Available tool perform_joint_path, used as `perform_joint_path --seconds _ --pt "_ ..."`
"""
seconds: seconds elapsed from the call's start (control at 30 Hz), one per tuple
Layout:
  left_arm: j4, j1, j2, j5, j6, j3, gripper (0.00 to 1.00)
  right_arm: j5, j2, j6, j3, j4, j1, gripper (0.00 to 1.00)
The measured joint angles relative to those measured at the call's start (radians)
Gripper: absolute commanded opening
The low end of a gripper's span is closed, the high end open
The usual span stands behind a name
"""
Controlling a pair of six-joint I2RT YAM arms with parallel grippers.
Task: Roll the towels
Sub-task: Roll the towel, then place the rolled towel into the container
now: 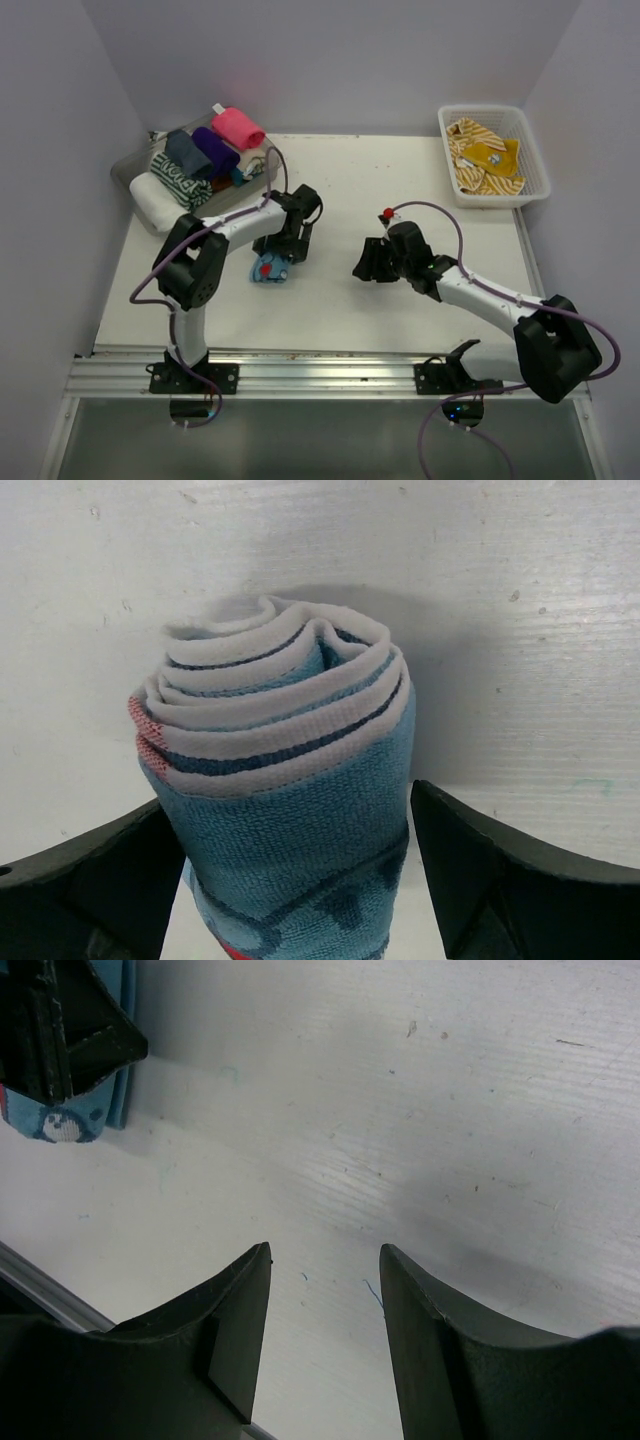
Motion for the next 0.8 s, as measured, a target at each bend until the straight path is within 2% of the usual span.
perform_joint_path --seconds 0.3,0.33,0.57,0.8 --pt "0.02 0.018 -0.042 0.002 -0.025 -0.041 0.95 -0.001 0.008 0.004 0.0 0.004 0.0 0.51" --pt "0.021 0.019 -0.047 0.001 -0.027 -0.043 0.99 -0.003 0.008 0.004 0.0 0.005 0.0 0.51" --pt "0.033 0.032 -0.074 0.014 -0.038 -0.061 0.99 -0.023 0.034 0.005 0.0 0.013 0.0 0.51" --pt "0.08 0.074 -0.131 0.11 -0.061 -0.171 0.95 -0.026 0.041 0.005 0.0 0.021 0.0 0.51"
